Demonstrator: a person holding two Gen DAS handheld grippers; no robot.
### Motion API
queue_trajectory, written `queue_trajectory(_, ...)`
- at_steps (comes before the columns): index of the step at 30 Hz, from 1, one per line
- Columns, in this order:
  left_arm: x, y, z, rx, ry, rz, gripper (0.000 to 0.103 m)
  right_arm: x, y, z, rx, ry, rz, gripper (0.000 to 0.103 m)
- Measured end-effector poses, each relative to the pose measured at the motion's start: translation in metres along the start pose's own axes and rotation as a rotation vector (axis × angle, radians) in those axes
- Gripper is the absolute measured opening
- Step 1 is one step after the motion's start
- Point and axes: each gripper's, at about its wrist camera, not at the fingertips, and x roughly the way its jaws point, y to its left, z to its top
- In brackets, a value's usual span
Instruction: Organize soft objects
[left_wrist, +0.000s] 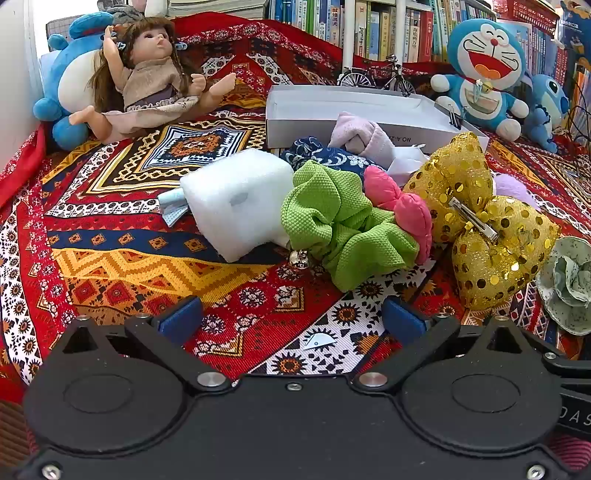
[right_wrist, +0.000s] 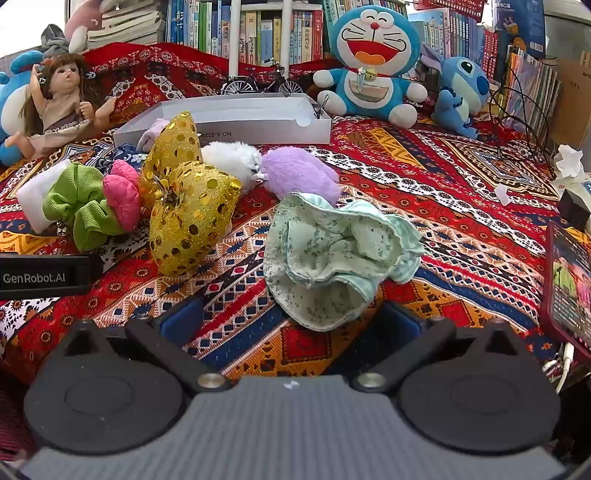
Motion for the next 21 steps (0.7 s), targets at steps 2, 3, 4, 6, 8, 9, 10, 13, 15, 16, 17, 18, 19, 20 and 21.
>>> queue_trajectory(2, -0.0001, 0.0, 0.0, 0.0, -0.003, 0.0, 0.103, 0.0, 0.0, -0.0001, 0.0, 0.0, 0.0, 0.103)
queue_trajectory(3, -0.0001, 0.0001, 0.0001, 0.0, -0.003, 0.0, 0.103, 0.0001, 0.0, -0.0002, 0.0, 0.0, 0.0, 0.103)
queue_trajectory(4, 0.0, 0.0001, 0.0002, -0.001, -0.002, 0.0, 0.103, 0.0001, 0.0, -0.0002, 0.0, 0.0, 0.0, 0.103)
queue_trajectory(6, 0.0001, 0.0, 0.0006, -0.002, -0.001, 0.002, 0.103, 0.0002, -0.0001, -0.0001, 0.0, 0.0, 0.0, 0.103)
queue_trajectory(8, 0.0003, 0.0002, 0.0012, -0.003, 0.001, 0.002, 0.103, 0.0004, 0.0, 0.0001, 0.0, 0.0, 0.0, 0.103)
queue_trajectory(9, -0.0001, 0.0001, 0.0, 0.0, -0.004, 0.001, 0.103, 0.0001, -0.0002, -0.0005, 0.001, -0.002, 0.001, 0.103)
queue_trajectory(10, -0.0001, 0.0001, 0.0, 0.0, -0.004, 0.0, 0.103, 0.0001, -0.0001, -0.0005, 0.0, -0.003, 0.0, 0.103)
queue_trajectory(13, 0.0, 0.0003, -0.0001, 0.001, -0.004, 0.0, 0.103, 0.0003, -0.0004, 0.0002, 0.0, -0.002, 0.001, 0.103)
queue_trajectory(15, -0.0001, 0.0001, -0.0001, 0.0, -0.005, 0.001, 0.103, 0.0, -0.0001, -0.0002, -0.001, -0.004, -0.001, 0.103)
queue_trajectory(16, -0.0001, 0.0001, -0.0001, 0.0, -0.005, 0.001, 0.103, 0.0, 0.0, -0.0002, -0.001, -0.004, 0.0, 0.103)
queue_trajectory(17, -0.0001, 0.0, 0.0, 0.0, -0.005, 0.001, 0.103, 0.0, 0.0001, -0.0001, -0.001, -0.004, 0.0, 0.103)
queue_trajectory(18, -0.0001, 0.0001, 0.0, 0.0, -0.005, 0.001, 0.103, 0.0, 0.0001, -0.0001, -0.001, -0.004, 0.0, 0.103)
queue_trajectory(19, -0.0001, 0.0, 0.0, 0.0, -0.005, 0.001, 0.103, 0.0, 0.0003, -0.0003, -0.001, -0.004, 0.0, 0.103)
queue_trajectory(20, -0.0001, 0.0001, 0.0, 0.0, -0.005, 0.001, 0.103, 0.0, 0.0005, -0.0005, -0.002, -0.004, 0.0, 0.103)
queue_trajectory(21, -0.0001, 0.0, 0.0, 0.0, -0.005, 0.001, 0.103, 0.0, 0.0006, -0.0003, -0.001, -0.004, 0.0, 0.103)
